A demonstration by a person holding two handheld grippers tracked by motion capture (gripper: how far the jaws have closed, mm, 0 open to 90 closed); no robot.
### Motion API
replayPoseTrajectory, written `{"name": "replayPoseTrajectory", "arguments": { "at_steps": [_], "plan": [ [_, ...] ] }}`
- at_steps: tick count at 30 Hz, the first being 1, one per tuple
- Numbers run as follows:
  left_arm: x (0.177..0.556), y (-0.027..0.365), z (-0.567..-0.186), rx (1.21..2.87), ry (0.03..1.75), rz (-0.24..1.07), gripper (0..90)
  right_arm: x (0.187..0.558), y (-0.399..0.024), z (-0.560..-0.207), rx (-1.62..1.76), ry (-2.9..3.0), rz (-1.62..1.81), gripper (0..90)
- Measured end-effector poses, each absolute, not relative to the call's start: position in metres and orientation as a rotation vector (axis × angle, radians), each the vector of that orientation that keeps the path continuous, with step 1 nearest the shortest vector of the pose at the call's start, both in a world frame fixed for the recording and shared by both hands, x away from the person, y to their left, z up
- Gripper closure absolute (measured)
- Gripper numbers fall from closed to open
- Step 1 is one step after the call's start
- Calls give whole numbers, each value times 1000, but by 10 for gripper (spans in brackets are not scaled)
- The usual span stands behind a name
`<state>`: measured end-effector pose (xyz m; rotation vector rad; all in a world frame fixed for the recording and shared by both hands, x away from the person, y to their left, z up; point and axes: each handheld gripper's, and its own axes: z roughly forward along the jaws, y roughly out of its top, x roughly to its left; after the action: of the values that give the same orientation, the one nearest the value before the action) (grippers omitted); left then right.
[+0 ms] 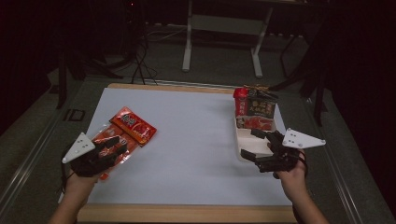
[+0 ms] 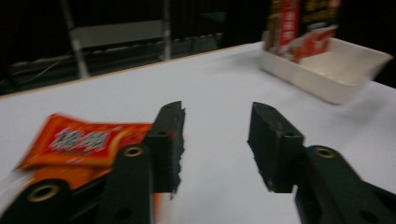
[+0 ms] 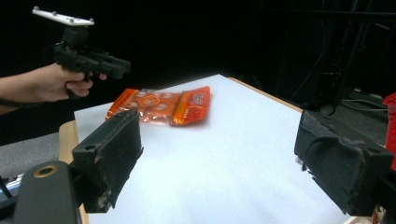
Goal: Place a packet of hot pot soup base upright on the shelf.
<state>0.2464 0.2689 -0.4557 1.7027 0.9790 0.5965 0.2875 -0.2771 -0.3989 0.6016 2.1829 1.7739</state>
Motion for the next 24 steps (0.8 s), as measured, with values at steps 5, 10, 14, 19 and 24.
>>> {"name": "replayPoseTrajectory", "arguments": {
  "at_steps": [5, 10, 14, 19, 24],
  "plan": [
    [251, 292, -458, 1708, 1061, 638, 777, 281, -280, -403, 597, 2185, 1782, 144],
    [259, 310, -467, 1754, 1171, 700, 900, 278, -279, -410, 603, 2204, 1768, 144],
    [267, 321, -478, 1760, 1262, 724, 900, 278, -277, -413, 596, 2214, 1793, 144],
    [277, 331, -494, 1791, 1335, 720, 900, 277, -274, -414, 579, 2217, 1792, 144],
    [287, 341, -506, 1785, 1405, 707, 900, 274, -272, -413, 548, 2217, 1795, 144]
  ]
}}
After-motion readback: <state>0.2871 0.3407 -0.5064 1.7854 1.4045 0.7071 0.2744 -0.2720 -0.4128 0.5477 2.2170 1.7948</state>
